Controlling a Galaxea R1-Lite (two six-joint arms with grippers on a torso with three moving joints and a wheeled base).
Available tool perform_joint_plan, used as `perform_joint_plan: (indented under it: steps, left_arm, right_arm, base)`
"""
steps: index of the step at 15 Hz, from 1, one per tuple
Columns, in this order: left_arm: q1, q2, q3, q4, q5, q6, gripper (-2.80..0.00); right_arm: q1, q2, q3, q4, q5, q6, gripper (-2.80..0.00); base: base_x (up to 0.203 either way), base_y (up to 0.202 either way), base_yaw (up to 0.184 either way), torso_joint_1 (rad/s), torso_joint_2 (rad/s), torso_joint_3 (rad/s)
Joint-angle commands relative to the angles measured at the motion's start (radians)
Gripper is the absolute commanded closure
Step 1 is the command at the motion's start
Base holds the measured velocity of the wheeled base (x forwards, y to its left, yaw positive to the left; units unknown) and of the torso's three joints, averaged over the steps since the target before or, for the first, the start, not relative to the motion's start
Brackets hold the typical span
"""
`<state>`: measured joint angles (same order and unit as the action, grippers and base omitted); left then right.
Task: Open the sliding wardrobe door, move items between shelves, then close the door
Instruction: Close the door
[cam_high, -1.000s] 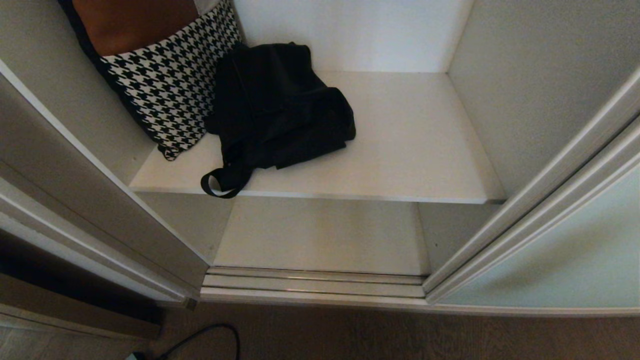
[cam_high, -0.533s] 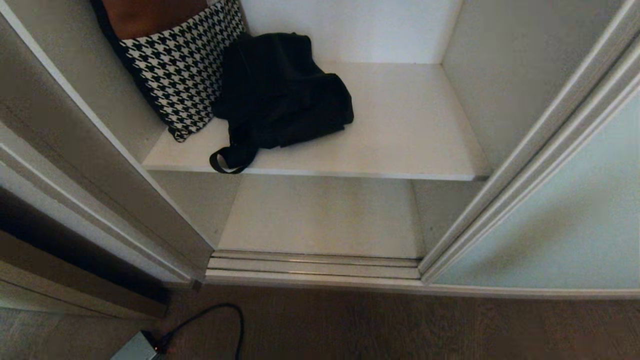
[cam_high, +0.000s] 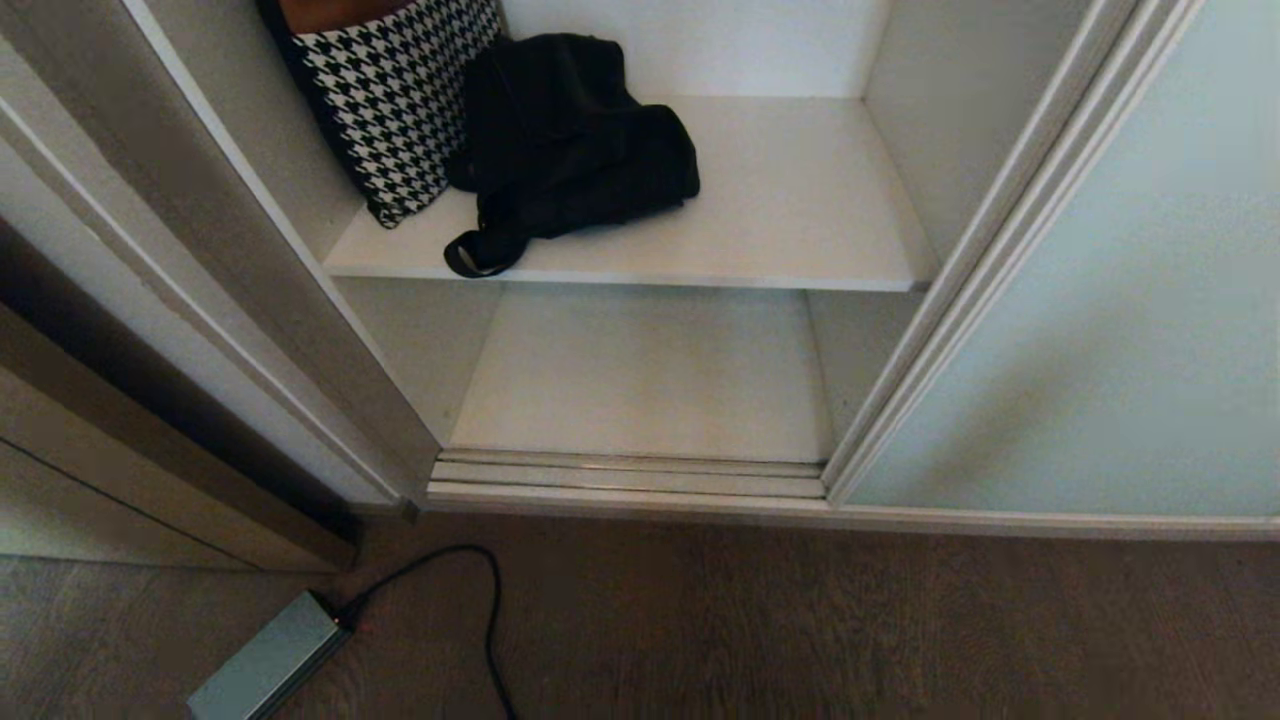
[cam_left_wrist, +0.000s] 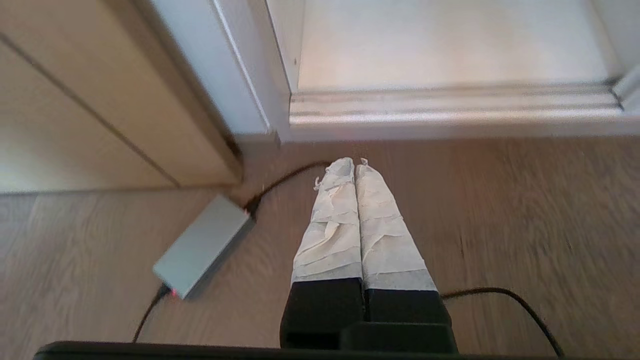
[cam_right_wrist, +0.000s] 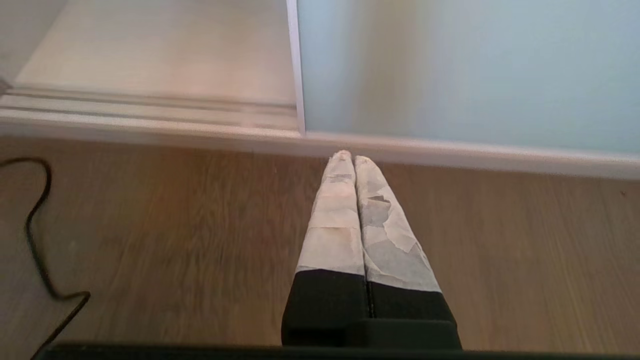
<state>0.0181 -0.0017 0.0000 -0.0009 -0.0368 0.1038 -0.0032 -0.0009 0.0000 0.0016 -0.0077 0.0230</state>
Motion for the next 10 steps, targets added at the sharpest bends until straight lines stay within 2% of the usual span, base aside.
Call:
perform_joint_plan:
  steps: [1,2,5,10]
  left_arm:
    - [0.0,0.005,0.0,-0.001,0.0,-0.002,0.0]
    - [0.0,0.004,0.0,-0.001,0.0,-0.006,0.0]
    - [0.0,0.005,0.0,0.002,0.0,-0.001,0.0]
    - [0.0,0.004,0.0,-0.002,0.006,-0.042,0.0]
  right_arm:
    - [0.0,-0.001,0.002,0.0,0.0,0.0,0.0]
    - [0.0,-0.001,0.002,0.0,0.0,0.0,0.0]
    - [0.0,-0.001,0.002,0.0,0.0,0.0,0.0]
    - [0.0,-0.001,0.002,0.0,0.0,0.0,0.0]
  base:
    - [-0.195,0.0,-0.001,0.002,0.0,0.011]
    - [-0.169,0.0,-0.002,0.007,0.01,0.004]
    - [0.0,0.0,0.0,0.009,0.0,0.001]
    - [0.0,0.0,0.0,0.0,0.0,0.0]
